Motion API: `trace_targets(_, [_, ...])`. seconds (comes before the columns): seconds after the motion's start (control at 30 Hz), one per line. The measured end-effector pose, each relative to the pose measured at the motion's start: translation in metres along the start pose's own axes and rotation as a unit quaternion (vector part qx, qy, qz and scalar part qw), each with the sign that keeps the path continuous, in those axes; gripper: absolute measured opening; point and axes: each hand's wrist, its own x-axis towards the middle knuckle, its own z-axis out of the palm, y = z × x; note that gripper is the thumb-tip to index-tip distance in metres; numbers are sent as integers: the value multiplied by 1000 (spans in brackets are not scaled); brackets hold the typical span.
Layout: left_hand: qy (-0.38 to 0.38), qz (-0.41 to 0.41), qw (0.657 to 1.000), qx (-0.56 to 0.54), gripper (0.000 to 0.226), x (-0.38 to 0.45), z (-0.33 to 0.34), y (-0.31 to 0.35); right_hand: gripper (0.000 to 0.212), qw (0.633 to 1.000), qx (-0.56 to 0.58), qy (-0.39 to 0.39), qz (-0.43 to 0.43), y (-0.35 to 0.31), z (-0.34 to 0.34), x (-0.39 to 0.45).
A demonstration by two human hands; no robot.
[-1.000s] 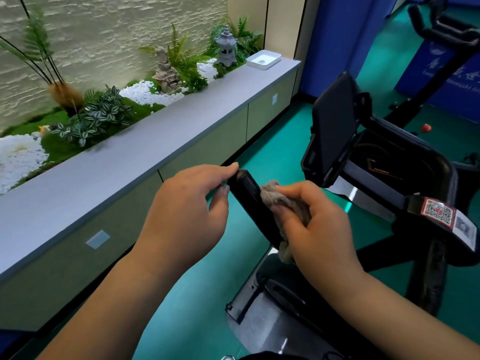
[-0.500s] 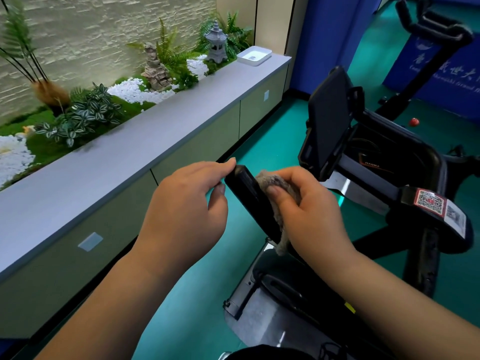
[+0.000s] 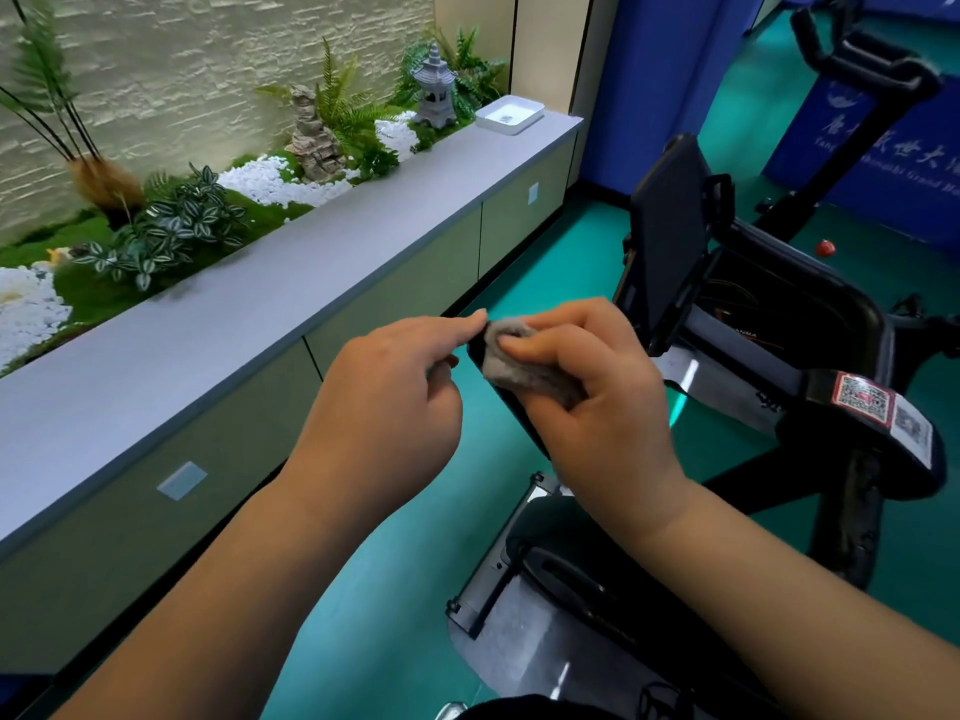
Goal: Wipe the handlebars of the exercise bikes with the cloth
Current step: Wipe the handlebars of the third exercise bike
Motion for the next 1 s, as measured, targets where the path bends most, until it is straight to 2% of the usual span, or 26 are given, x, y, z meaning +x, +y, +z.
trace_targets(0.13, [-12, -4, 1000, -9, 55, 0, -3, 0, 8, 998, -55, -19, -32, 2, 1, -8])
trace_targets(0.27, [-17, -12, 1000, -17, 55, -2, -2, -1, 8, 996, -86, -16, -17, 3, -10, -33])
trace_targets(0.37, [-19, -14, 1000, -6, 55, -1, -4, 2, 13, 998, -34, 13, 41, -1, -3, -13])
trace_targets(0.43, [-20, -18, 1000, -4, 54, -1, -5, 4, 16, 990, 29, 27, 139, -8, 1, 8])
trace_targets(0.5, [-23, -17, 1000, -7, 54, -3, -5, 5, 20, 967, 83, -15, 242, -12, -2, 14])
trace_targets(0.53, [-23, -16, 1000, -7, 55, -3, -6, 5, 22, 960, 81, -39, 264, -12, -6, 11])
trace_targets(0.67, [-20, -17, 1000, -13, 56, -5, -4, 5, 19, 953, 12, -79, 292, -7, -21, -1])
trace_targets(0.87, [-15, -9, 1000, -14, 54, -2, -4, 6, 17, 952, 8, -127, 279, -3, 0, 41])
trace_targets(1.0, [-15, -16, 1000, -18, 55, -4, -4, 4, 17, 940, -14, -154, 303, -3, -11, 21])
